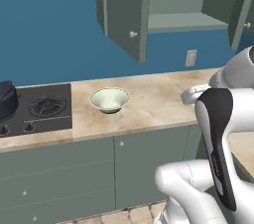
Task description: Open the cabinet and move the ladle to the pot. Then close the cabinet.
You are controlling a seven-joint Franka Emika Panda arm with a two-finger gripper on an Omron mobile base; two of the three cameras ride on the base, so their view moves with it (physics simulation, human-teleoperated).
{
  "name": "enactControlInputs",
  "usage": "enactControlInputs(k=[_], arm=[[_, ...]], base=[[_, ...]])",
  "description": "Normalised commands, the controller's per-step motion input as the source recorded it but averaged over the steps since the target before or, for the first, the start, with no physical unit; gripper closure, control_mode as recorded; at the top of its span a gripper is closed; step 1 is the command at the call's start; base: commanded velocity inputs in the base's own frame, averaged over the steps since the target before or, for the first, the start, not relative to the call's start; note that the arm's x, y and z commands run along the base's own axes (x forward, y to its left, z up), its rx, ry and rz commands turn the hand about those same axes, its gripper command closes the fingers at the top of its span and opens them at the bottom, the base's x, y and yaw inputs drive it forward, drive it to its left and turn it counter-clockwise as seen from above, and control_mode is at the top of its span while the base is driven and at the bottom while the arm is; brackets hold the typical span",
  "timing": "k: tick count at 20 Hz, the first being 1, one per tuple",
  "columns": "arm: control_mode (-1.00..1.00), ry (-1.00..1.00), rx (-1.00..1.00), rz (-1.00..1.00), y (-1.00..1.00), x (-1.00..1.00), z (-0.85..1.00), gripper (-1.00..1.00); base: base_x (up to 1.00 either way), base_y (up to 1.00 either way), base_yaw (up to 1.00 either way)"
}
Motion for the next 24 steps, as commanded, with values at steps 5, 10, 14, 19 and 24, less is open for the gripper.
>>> enactControlInputs(k=[5,10,14,19,24], arm=[[1.0,0.0,0.0,0.0,0.0,0.0,0.0,-1.0],[1.0,0.0,0.0,0.0,0.0,0.0,0.0,-1.0],[1.0,0.0,0.0,0.0,0.0,0.0,0.0,-1.0],[1.0,0.0,0.0,0.0,0.0,0.0,0.0,-1.0],[1.0,0.0,0.0,0.0,0.0,0.0,0.0,-1.0]], base=[[0.38,-0.25,0.0],[0.67,-0.09,0.0],[0.59,-0.36,0.0],[0.45,-0.36,0.0],[0.44,-0.26,0.0]])
